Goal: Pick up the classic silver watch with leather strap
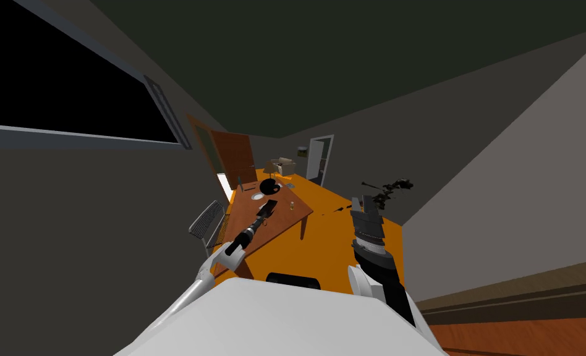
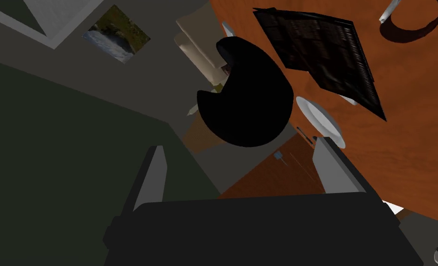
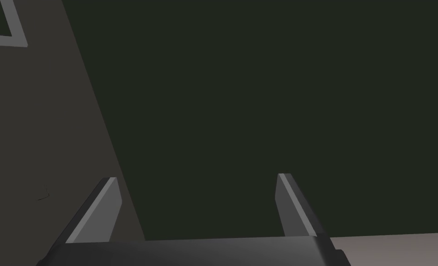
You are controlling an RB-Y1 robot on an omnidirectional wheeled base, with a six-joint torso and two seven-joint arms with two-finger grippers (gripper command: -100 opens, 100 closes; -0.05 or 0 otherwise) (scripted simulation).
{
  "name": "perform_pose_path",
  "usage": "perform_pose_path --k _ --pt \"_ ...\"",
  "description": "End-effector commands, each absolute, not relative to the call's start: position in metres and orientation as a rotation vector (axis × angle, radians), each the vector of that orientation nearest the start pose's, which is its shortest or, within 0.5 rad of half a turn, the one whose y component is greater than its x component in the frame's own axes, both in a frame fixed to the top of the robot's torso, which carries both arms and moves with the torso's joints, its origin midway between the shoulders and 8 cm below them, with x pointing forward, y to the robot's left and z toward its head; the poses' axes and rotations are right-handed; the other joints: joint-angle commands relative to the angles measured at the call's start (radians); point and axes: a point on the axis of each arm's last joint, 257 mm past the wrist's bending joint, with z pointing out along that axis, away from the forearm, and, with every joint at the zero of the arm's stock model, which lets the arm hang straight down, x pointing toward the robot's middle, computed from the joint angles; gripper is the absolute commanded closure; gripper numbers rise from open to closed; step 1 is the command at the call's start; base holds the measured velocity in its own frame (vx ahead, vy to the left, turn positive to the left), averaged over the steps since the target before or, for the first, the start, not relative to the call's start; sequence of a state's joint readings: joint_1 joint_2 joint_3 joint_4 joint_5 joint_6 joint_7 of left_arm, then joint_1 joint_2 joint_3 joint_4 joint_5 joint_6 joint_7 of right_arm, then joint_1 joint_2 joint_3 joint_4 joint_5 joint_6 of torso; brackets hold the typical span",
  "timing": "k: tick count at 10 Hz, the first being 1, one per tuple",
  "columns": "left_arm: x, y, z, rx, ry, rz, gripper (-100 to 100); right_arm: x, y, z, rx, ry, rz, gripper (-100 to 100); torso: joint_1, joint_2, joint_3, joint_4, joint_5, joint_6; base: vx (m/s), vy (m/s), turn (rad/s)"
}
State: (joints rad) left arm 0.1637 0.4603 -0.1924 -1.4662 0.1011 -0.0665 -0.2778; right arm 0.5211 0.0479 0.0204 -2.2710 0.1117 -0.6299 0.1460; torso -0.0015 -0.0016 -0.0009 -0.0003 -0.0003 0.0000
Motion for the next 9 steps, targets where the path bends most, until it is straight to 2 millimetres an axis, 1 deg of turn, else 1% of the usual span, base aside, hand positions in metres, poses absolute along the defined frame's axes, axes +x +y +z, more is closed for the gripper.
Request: perform_pose_path --k 1,2,3,4,5,6,8,9 --pt "0.466 0.324 -0.370 -0.814 1.788 -0.657 -100 0.324 -0.260 0.037 0.488 0.602 1.131 0 0.000 0.000 0.000 0.000 0.000 0.000 0.037 -0.043 -0.128" --pt "0.461 0.330 -0.381 -0.832 1.807 -0.636 -100 0.324 -0.260 0.037 0.488 0.602 1.131 0 -0.001 -0.001 0.000 0.000 0.000 0.000 0.024 -0.027 -0.081" --pt "0.459 0.344 -0.395 -0.850 1.844 -0.582 -100 0.324 -0.260 0.037 0.488 0.602 1.131 0 0.000 0.000 0.000 0.000 0.000 0.000 0.023 -0.027 -0.081" --pt "0.457 0.347 -0.399 -0.855 1.849 -0.575 -100 0.324 -0.260 0.037 0.488 0.602 1.131 0 0.000 0.000 0.000 0.000 0.000 0.000 0.019 -0.022 -0.066" --pt "0.454 0.361 -0.412 -0.874 1.883 -0.520 -100 0.324 -0.260 0.037 0.488 0.602 1.131 0 0.000 0.000 0.000 0.000 0.000 0.000 0.019 -0.022 -0.065" --pt "0.452 0.363 -0.415 -0.880 1.888 -0.513 -100 0.324 -0.260 0.037 0.488 0.602 1.131 0 0.000 0.000 0.000 0.000 0.000 0.000 0.018 -0.020 -0.061" --pt "0.442 0.396 -0.440 -0.924 1.949 -0.396 -100 0.324 -0.260 0.037 0.488 0.602 1.131 0 -0.001 0.000 0.000 0.000 0.000 0.000 0.041 -0.048 -0.142" --pt "0.439 0.399 -0.444 -0.932 1.955 -0.387 -100 0.324 -0.260 0.037 0.488 0.602 1.131 0 -0.002 -0.002 -0.001 0.000 0.000 0.000 0.026 -0.030 -0.090"
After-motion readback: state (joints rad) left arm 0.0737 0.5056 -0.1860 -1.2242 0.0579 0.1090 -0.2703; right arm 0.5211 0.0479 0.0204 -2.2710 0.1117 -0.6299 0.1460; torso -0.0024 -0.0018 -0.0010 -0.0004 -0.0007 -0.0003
